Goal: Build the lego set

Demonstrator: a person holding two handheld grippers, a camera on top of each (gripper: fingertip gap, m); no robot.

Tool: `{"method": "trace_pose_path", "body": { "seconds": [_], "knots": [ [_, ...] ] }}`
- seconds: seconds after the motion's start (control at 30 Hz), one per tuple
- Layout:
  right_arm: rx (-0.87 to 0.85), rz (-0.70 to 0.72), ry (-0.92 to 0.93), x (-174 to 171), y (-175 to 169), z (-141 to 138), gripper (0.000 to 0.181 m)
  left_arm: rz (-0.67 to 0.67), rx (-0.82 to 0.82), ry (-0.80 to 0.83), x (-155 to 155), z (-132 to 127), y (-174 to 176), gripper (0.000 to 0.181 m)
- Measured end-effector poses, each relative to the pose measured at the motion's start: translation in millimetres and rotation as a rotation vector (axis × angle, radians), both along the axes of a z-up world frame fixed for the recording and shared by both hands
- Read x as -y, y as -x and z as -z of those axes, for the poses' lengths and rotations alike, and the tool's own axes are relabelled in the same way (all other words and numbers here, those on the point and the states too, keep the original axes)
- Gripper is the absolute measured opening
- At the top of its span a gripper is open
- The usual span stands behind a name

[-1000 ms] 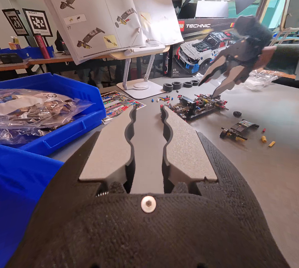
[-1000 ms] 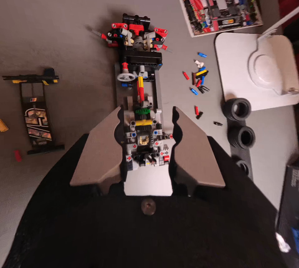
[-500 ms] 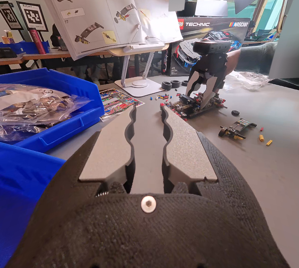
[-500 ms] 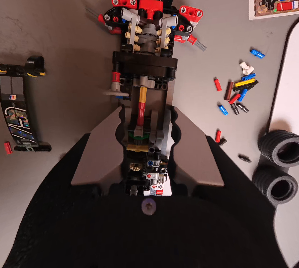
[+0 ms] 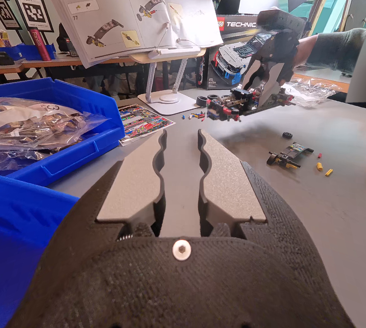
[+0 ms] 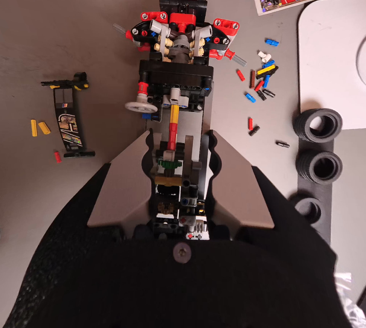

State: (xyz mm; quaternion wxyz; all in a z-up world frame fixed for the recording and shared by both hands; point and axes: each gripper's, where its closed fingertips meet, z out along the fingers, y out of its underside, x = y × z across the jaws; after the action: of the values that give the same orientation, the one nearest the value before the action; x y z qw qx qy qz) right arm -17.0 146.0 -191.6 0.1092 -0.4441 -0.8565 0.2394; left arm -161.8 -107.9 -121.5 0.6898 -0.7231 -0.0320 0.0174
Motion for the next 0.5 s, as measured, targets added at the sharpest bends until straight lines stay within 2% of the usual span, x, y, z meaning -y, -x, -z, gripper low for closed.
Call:
{"method": "trace_pose_path", "body": {
  "seconds": [0.3, 0.5],
  "knots": [
    [-0.054, 0.117, -0.029, -34.7, -43.3, -34.6, 0.053, -0.002, 0.002, -0.015, 2.3, -3.7, 0.4, 0.029],
    [-0.048, 0.186, -0.032, -45.5, -81.2, -29.0, 0.053, -0.010, -0.005, -0.018, 3.9, -5.4, 1.9, 0.029]
  ]
}}
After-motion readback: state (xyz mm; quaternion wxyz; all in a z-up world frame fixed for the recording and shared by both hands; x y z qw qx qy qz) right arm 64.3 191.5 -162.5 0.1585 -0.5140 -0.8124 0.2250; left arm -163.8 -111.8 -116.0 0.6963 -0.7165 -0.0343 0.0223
